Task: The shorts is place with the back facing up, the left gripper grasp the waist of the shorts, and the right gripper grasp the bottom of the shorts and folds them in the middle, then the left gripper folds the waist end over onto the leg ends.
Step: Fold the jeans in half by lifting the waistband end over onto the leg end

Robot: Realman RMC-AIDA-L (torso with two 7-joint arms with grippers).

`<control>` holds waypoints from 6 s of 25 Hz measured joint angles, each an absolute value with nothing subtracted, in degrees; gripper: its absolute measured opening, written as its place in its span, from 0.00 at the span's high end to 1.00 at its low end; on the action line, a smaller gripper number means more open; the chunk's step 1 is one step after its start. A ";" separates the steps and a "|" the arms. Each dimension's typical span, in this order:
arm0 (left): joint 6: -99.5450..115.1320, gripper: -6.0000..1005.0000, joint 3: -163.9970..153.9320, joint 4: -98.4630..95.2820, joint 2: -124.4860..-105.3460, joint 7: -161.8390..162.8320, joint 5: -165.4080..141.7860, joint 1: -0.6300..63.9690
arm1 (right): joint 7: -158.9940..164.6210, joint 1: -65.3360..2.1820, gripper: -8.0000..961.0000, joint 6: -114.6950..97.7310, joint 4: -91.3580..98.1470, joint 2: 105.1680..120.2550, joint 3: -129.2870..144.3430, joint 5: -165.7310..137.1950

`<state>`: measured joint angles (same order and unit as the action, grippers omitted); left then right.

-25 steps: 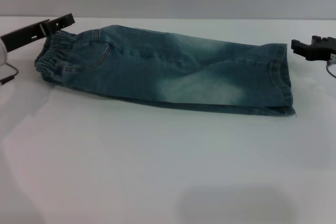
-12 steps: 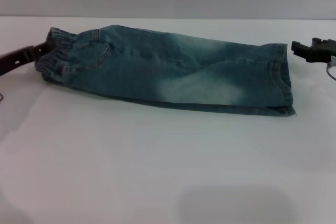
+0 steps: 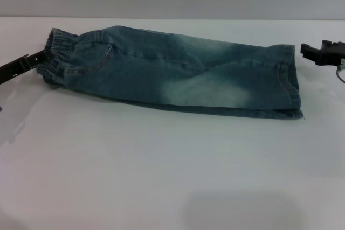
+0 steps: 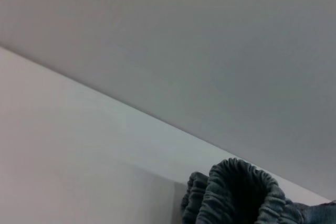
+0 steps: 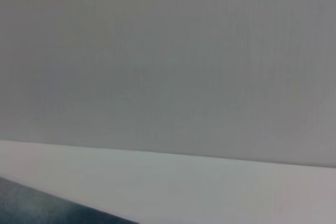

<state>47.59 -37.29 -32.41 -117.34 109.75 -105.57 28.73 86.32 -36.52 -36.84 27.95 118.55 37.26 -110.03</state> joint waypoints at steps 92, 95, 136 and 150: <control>57.76 0.93 -40.04 -40.05 -116.34 116.36 -122.82 33.66 | 78.42 -34.84 0.42 -38.05 24.56 118.73 37.19 -101.01; 59.17 0.93 -40.30 -41.40 -116.57 116.17 -120.43 33.78 | 75.25 -34.90 0.42 -38.08 24.27 118.72 37.35 -96.28; 75.68 0.86 -48.08 -46.11 -117.74 112.64 -89.89 42.83 | 59.05 -47.11 0.42 -50.82 3.60 119.56 40.72 -88.73; 76.68 0.84 -48.07 -46.15 -117.76 112.81 -89.29 42.66 | 59.49 -54.27 0.42 -58.01 -3.05 119.79 42.83 -88.92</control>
<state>76.68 -48.07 -46.15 -117.76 112.81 -89.29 42.66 59.49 -54.27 -58.01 -3.05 119.79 42.83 -88.92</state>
